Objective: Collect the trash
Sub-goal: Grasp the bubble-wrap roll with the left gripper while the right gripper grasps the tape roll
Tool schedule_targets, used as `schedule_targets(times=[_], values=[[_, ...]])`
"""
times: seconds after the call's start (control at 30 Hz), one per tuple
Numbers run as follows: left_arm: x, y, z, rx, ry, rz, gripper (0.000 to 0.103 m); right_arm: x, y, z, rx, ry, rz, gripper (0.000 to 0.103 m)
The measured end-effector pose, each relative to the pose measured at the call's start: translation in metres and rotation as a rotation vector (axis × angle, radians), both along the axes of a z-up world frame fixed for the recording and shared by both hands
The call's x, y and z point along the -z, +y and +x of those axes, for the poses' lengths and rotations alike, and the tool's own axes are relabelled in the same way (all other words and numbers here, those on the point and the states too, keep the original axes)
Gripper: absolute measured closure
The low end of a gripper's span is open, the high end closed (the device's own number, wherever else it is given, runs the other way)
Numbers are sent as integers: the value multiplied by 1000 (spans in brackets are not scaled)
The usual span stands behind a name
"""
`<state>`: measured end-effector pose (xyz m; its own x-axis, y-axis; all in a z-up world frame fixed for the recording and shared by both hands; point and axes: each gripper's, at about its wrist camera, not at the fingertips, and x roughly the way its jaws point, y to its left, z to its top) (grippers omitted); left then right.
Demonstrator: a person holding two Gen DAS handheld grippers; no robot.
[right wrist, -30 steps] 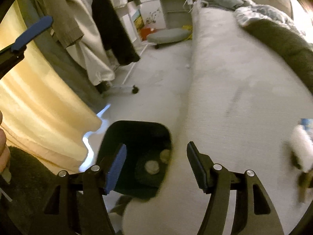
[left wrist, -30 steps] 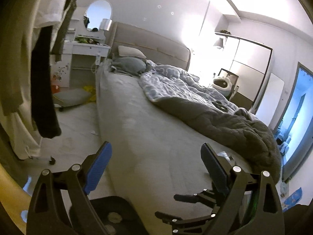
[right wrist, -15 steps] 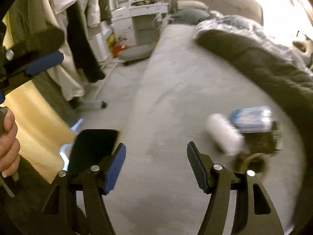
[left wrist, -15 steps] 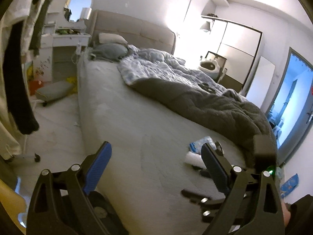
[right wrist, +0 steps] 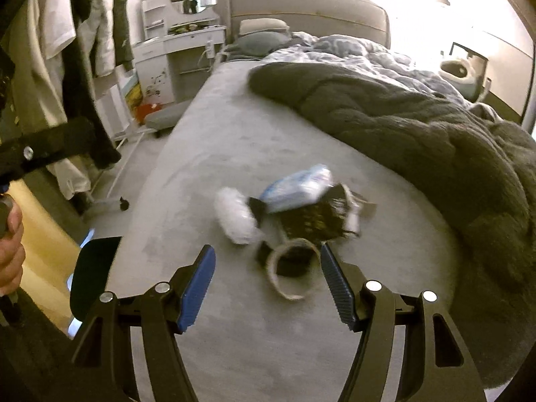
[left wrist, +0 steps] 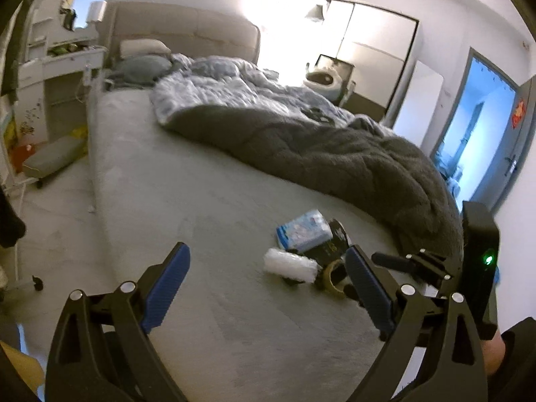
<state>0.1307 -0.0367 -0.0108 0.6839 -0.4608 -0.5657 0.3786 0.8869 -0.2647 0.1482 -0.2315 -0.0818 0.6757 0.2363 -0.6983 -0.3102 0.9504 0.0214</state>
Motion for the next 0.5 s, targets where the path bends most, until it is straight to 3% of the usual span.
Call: schedule_targets(times=[0.3, 0.5], values=[[37, -40, 26, 118, 95, 57, 7, 14, -19, 5, -4, 44, 16, 28], [59, -55, 43, 137, 156, 62, 7, 20, -30, 10, 7, 60, 23, 27]])
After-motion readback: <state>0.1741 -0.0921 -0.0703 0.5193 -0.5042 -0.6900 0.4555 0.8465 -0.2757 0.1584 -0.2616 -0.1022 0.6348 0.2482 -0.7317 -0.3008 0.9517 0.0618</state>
